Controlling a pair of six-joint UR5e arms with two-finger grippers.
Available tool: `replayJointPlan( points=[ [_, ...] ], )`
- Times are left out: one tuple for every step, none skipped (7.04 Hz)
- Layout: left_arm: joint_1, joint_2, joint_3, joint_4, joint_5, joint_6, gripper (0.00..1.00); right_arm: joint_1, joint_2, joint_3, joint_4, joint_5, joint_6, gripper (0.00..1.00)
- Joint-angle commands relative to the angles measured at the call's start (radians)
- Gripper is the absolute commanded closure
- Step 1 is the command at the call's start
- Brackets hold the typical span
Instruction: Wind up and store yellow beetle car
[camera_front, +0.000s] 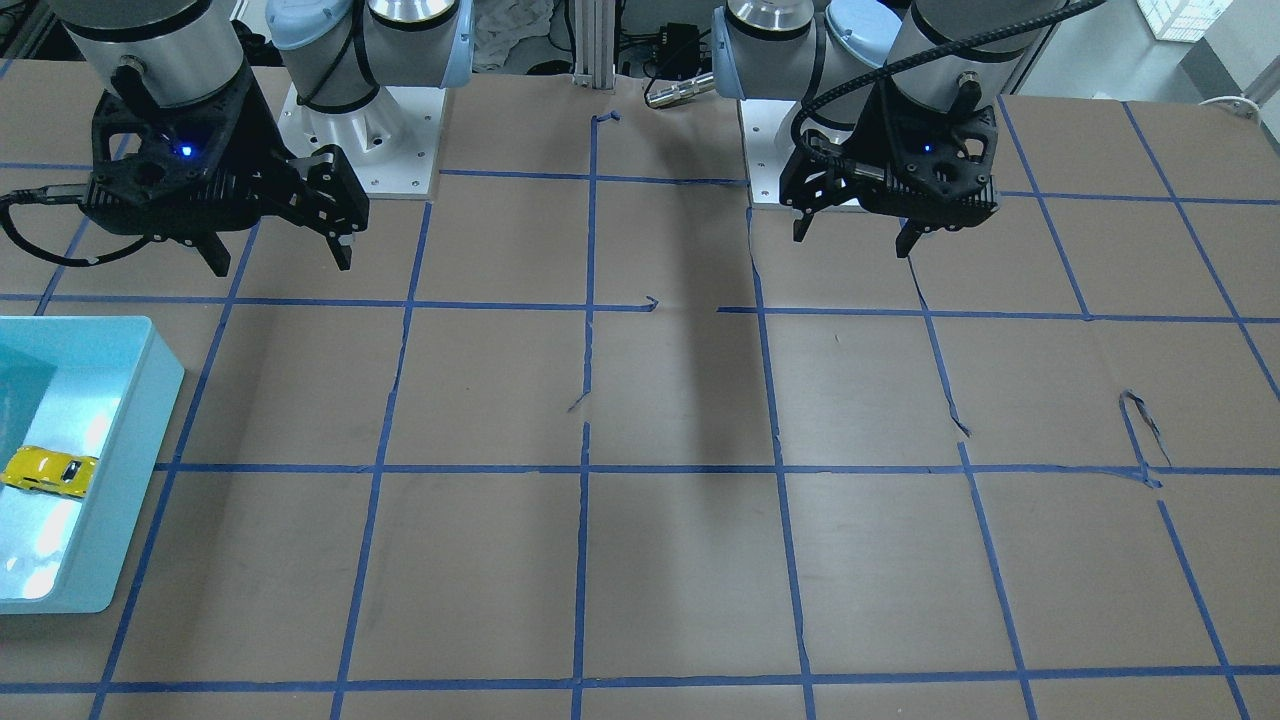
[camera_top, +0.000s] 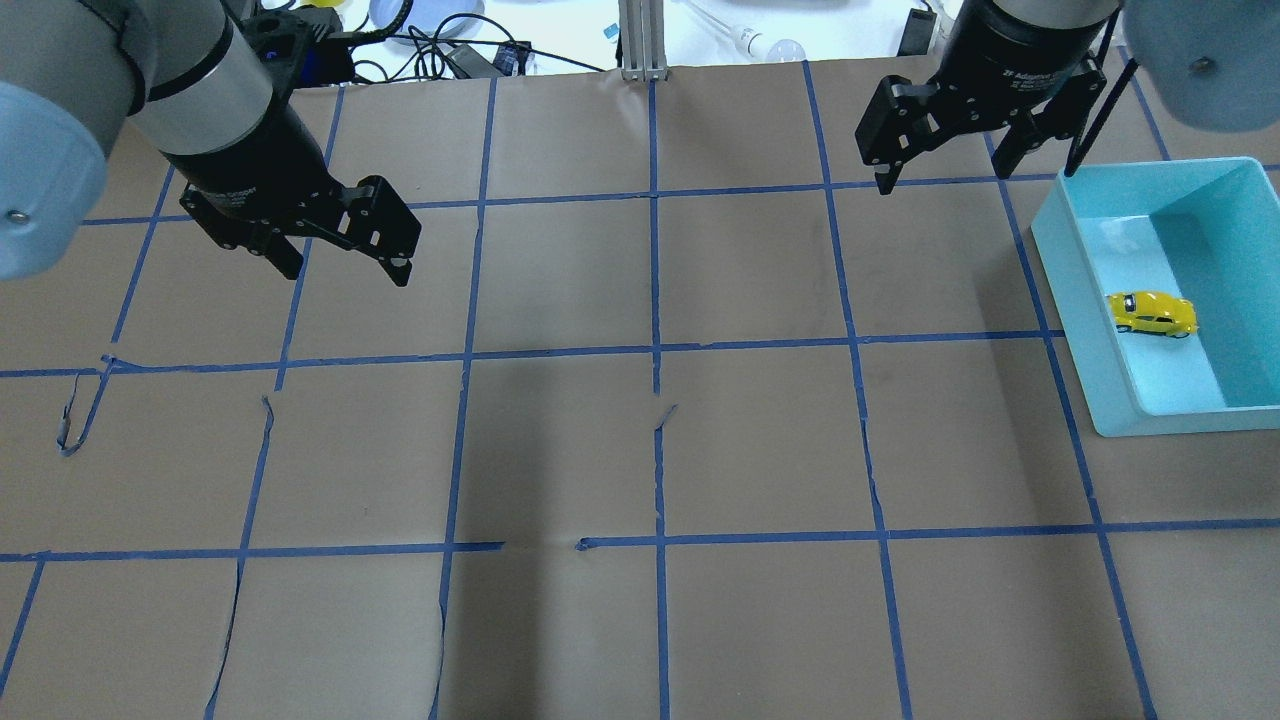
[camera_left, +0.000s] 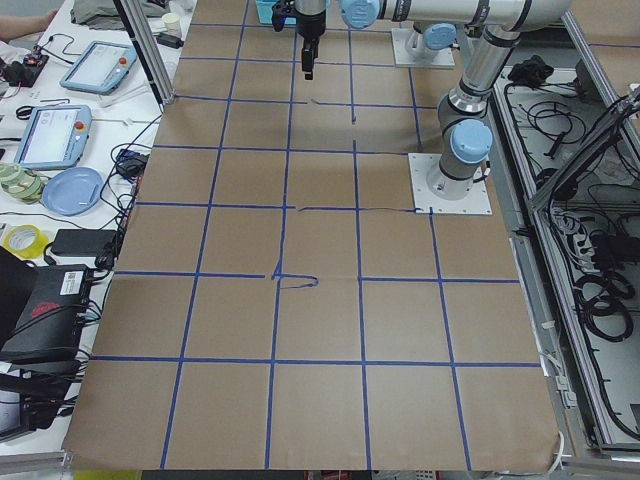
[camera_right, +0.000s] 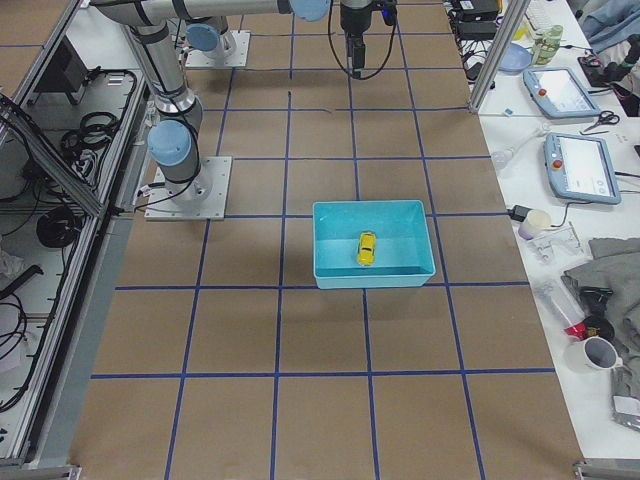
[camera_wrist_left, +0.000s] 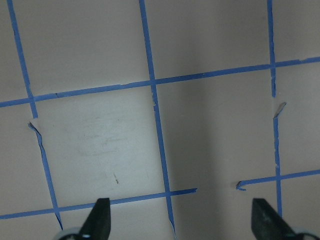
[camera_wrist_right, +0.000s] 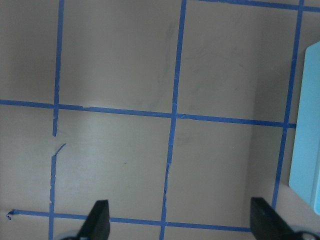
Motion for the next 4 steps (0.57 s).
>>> replayJointPlan(
  points=[
    [0.001,0.0,0.0,0.0,0.003,-0.001,0.0,-0.001,-0.001,0.002,0.0,0.001,0.0,0.0],
    [0.003,0.001,0.003,-0.002,0.005,-0.001,0.0,-0.001,-0.003,-0.002,0.0,-0.001,0.0,0.0],
    [0.003,0.0,0.002,0.0,0.006,-0.001,0.0,-0.001,-0.008,-0.004,0.001,-0.005,-0.002,0.0],
    [0.003,-0.008,0.002,0.0,0.002,-0.012,0.0,-0.001,-0.009,-0.002,0.001,-0.001,0.0,0.0]
  ],
)
